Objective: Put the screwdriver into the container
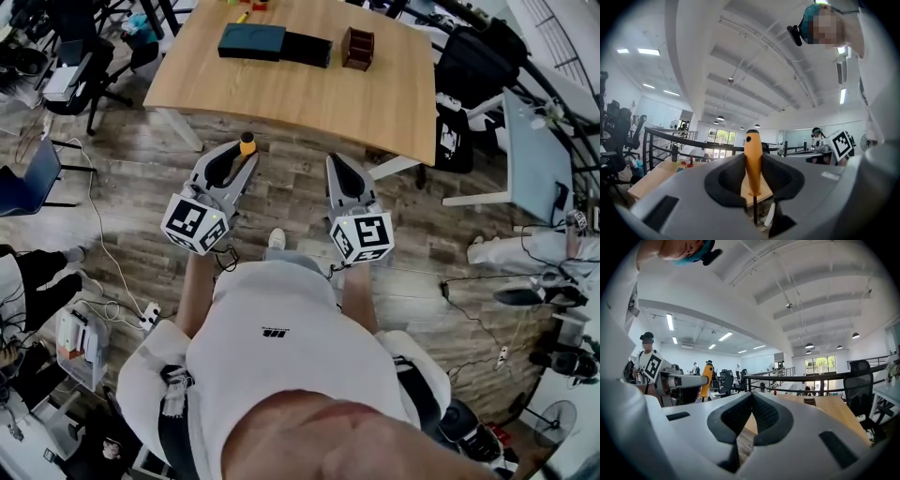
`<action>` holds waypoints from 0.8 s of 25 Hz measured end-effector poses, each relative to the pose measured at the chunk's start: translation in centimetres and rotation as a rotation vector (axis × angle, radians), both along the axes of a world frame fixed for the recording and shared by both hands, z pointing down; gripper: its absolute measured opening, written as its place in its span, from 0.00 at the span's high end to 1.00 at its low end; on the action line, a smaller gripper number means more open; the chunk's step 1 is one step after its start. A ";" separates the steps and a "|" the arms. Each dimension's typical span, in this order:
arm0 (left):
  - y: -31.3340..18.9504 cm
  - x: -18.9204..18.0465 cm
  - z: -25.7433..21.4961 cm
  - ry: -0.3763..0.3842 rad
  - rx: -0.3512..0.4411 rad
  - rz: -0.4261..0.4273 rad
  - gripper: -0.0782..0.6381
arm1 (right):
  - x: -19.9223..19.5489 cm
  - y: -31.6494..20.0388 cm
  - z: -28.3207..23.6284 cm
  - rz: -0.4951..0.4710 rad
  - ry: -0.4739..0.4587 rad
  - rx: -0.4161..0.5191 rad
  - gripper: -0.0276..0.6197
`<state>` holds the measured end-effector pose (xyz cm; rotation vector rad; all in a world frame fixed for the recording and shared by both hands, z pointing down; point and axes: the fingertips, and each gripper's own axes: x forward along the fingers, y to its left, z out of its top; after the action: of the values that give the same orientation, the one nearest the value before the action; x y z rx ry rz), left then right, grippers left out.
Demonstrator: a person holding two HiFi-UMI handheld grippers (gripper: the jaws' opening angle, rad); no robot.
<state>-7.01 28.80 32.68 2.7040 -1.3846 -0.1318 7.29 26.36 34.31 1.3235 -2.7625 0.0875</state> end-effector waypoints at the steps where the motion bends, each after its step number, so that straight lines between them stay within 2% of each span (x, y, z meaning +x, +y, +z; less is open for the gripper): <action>1: -0.5 0.1 0.0 0.000 -0.001 -0.007 0.73 | 0.1 -0.6 0.1 -0.005 -0.001 -0.002 0.96; 12: -6.2 1.6 -0.1 -0.025 0.001 -0.038 0.73 | 1.3 -6.7 0.9 -0.032 -0.017 -0.021 0.96; 20: -9.4 0.6 0.0 -0.027 0.008 -0.054 0.73 | 0.2 -10.1 1.3 -0.052 -0.014 -0.021 0.96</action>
<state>-6.39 19.44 32.69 2.6853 -1.4685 -0.1060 7.47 16.30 35.61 1.2502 -2.7978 0.1228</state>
